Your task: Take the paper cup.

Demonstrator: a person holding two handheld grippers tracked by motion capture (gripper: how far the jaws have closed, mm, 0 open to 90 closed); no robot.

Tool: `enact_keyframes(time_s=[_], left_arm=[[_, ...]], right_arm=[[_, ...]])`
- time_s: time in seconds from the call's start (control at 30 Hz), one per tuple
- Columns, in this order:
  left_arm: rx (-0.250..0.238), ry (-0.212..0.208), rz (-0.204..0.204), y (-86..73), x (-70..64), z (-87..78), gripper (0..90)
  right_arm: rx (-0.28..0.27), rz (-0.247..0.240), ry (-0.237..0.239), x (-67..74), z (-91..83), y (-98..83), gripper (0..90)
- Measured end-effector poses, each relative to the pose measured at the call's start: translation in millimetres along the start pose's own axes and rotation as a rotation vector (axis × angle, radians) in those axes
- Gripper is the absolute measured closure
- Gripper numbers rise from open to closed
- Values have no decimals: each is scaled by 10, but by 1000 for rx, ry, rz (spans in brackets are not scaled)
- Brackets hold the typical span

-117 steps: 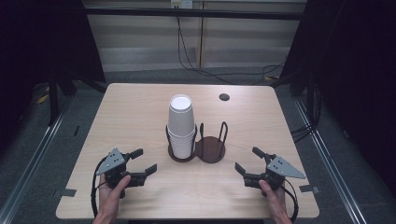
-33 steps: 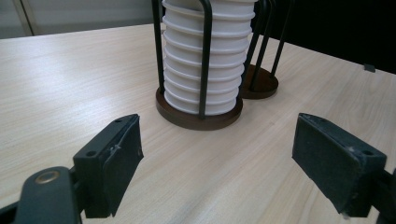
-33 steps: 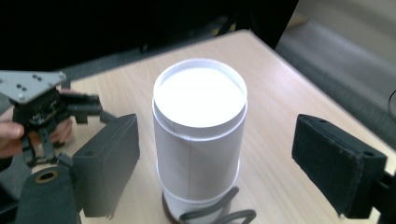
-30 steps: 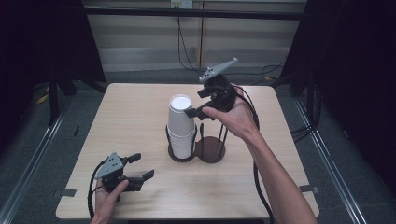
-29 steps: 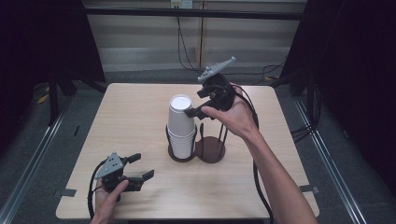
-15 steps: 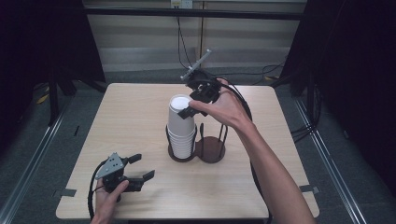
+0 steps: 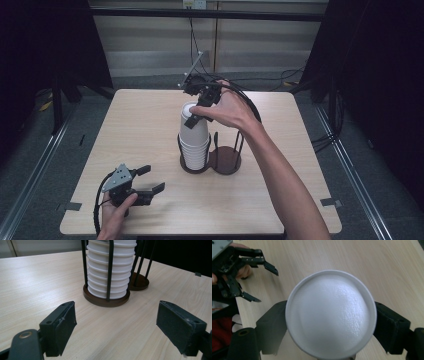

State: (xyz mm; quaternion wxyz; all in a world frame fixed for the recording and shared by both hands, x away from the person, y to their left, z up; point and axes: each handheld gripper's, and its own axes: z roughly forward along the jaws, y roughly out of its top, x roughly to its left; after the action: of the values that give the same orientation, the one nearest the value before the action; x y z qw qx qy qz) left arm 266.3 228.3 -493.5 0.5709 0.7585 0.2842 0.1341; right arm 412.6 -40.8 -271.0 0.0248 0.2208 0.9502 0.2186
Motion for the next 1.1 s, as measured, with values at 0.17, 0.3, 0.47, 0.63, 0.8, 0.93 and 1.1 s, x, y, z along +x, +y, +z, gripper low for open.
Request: enact_keyframes(time_s=[0.17, 0.3, 0.47, 0.63, 0.8, 0.93, 1.1], left_arm=[[11, 27, 1, -4, -18, -2, 159], [10, 31, -5, -12, -12, -6, 159], [13, 36, 2, -14, 1, -3, 160], [16, 37, 10, -15, 5, -2, 160], [12, 24, -10, -20, -9, 7, 159], [11, 28, -13, -21, -3, 6, 160], [16, 15, -11, -23, 3, 9, 160]], right_arm=[[26, -15, 5, -18, 46, 29, 173], [43, -10, 29, -39, 107, 40, 156], [48, -10, 19, -31, 131, 54, 205], [64, -19, 9, -26, 131, 75, 213], [60, -11, 8, -23, 129, 78, 218], [59, -8, 7, -16, 104, 89, 222], [51, -2, 5, -2, 26, 106, 223]])
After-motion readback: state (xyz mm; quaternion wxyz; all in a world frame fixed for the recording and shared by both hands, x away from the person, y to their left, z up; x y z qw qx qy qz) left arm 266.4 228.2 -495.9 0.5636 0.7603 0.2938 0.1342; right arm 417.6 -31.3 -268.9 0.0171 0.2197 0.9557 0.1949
